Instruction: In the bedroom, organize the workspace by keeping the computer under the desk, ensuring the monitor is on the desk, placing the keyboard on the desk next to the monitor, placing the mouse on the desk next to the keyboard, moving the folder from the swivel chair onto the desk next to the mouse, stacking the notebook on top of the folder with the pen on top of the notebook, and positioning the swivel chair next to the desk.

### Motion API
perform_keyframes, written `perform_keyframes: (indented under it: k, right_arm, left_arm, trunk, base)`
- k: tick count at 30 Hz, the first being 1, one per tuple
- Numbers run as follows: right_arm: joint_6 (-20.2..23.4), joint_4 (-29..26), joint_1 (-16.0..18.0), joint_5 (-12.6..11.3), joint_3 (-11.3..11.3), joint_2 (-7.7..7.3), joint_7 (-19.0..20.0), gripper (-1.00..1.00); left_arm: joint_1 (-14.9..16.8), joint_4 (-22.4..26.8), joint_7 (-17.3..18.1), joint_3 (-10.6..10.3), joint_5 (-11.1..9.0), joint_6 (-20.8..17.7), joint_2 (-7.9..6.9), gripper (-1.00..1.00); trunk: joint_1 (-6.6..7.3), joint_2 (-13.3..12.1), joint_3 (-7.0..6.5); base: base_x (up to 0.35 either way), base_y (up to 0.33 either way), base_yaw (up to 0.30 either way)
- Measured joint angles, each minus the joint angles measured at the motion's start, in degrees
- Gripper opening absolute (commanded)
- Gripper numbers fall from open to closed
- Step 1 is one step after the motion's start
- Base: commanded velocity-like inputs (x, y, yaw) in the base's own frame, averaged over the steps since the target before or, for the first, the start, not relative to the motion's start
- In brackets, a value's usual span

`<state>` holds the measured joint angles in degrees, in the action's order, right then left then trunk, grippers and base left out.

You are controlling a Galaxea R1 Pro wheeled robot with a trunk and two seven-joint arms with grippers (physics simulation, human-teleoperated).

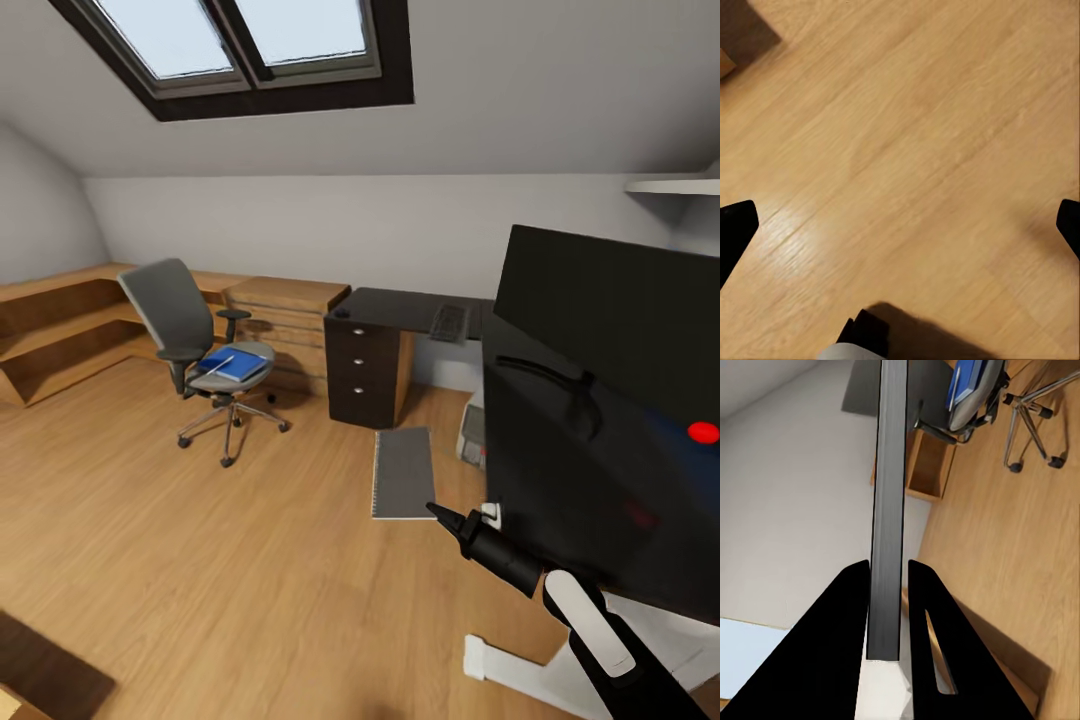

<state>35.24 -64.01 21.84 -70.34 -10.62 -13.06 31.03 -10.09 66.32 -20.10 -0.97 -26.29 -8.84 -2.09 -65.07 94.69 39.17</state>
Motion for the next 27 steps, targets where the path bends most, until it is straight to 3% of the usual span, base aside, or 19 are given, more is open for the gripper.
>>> perform_keyframes:
  k: [3, 4, 11, 19, 27]
  right_arm:
    - [0.0, 0.0, 0.0, 0.0, 0.0, 0.00, 0.0, -1.00]
    - [-0.1, 0.1, 0.0, 0.1, 0.0, -0.01, -0.1, -1.00]
    - [-0.1, 0.3, 0.0, -0.1, 0.1, -0.11, 0.1, -1.00]
    - [-0.2, 0.6, 0.0, -0.2, 0.1, -0.08, 0.0, -1.00]
    - [-0.2, 0.6, 0.0, -0.1, 0.1, -0.01, 0.0, -1.00]
  left_arm:
    - [0.0, -0.1, 0.0, -0.5, 0.0, 0.0, 0.03, 1.00]
    - [0.0, -0.6, 0.0, -1.8, 0.0, -0.1, 0.02, 1.00]
    - [0.0, -1.4, 0.0, -3.0, 0.1, 0.0, 0.05, 1.00]
    - [0.0, -1.4, 0.0, -3.2, 0.1, 0.0, 0.06, 1.00]
    - [0.0, -1.4, 0.0, -3.2, 0.1, 0.0, 0.05, 1.00]
  trunk:
    - [0.00, 0.0, 0.00]
    - [0.00, 0.0, 0.00]
    - [-0.02, 0.0, 0.00]
    - [1.73, -3.2, -1.43]
    - [3.51, -6.4, -2.87]
  base:
    - [0.248, 0.254, 0.000]
    - [0.264, 0.234, 0.000]
    - [0.147, 0.112, 0.000]
    - [0.026, 0.003, 0.000]
    - [0.227, 0.000, 0.000]
